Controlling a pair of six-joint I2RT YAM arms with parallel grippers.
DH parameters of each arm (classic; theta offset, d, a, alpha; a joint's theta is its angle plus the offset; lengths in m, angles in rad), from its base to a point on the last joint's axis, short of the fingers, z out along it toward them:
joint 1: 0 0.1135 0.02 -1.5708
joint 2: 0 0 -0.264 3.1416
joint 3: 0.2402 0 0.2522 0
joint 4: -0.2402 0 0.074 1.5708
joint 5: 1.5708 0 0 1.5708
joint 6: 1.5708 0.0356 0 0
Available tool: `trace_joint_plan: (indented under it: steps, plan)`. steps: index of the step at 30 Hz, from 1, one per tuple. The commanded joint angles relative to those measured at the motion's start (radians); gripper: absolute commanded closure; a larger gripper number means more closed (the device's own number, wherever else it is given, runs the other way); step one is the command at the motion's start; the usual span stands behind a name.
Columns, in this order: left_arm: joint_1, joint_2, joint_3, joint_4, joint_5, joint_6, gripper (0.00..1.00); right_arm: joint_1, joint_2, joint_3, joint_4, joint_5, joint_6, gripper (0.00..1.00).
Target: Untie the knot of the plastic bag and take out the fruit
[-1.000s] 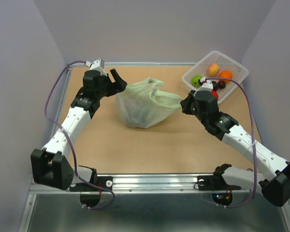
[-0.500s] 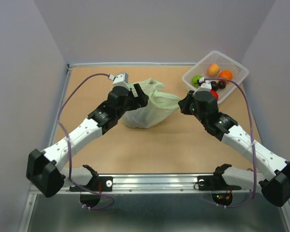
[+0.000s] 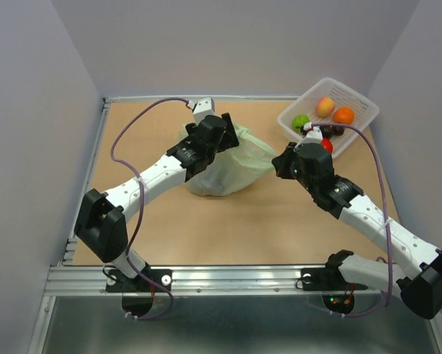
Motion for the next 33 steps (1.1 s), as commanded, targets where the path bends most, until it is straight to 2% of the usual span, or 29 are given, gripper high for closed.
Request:
trace_joint_plan:
  steps: [1, 7, 11, 14, 15, 16, 17, 20, 23, 28, 33]
  plan:
    - [-0.006, 0.036, 0.04, -0.032, -0.055, -0.01, 0.08, -0.005, -0.017, -0.017, 0.052, -0.019, -0.008, 0.99]
    - [-0.02, 0.024, 0.014, -0.037, -0.036, -0.033, 0.14, -0.006, 0.003, -0.007, 0.057, -0.02, -0.016, 0.99]
    - [-0.02, 0.01, -0.029, -0.029, -0.052, -0.048, 0.36, -0.006, 0.006, -0.007, 0.06, -0.019, -0.014, 0.99]
    - [-0.02, -0.017, -0.068, -0.011, -0.061, -0.054, 0.63, -0.006, 0.002, -0.009, 0.061, -0.005, -0.019, 0.99]
    - [-0.02, -0.028, -0.09, -0.003, -0.07, -0.054, 0.86, -0.005, 0.002, -0.01, 0.061, -0.002, -0.019, 0.99]
    - [-0.019, -0.045, -0.101, 0.003, -0.076, -0.053, 0.95, -0.005, 0.0, -0.012, 0.061, 0.003, -0.017, 0.99]
    - [-0.017, -0.053, -0.108, 0.011, -0.081, -0.051, 1.0, -0.006, -0.003, -0.015, 0.061, 0.006, -0.016, 0.99]
    - [-0.009, -0.089, -0.144, 0.029, -0.092, -0.051, 1.0, -0.006, -0.006, -0.03, 0.061, 0.027, 0.006, 0.99]
    - [0.006, -0.17, -0.208, 0.051, -0.102, -0.065, 1.0, -0.006, -0.012, -0.053, 0.058, 0.125, 0.052, 0.99]
    - [0.098, -0.368, -0.357, 0.046, -0.052, -0.094, 1.0, -0.008, -0.017, -0.087, -0.006, 0.298, 0.163, 0.95]
    - [0.191, -0.549, -0.536, 0.025, 0.02, -0.105, 1.0, -0.014, 0.014, -0.078, -0.054, 0.342, 0.185, 0.89]
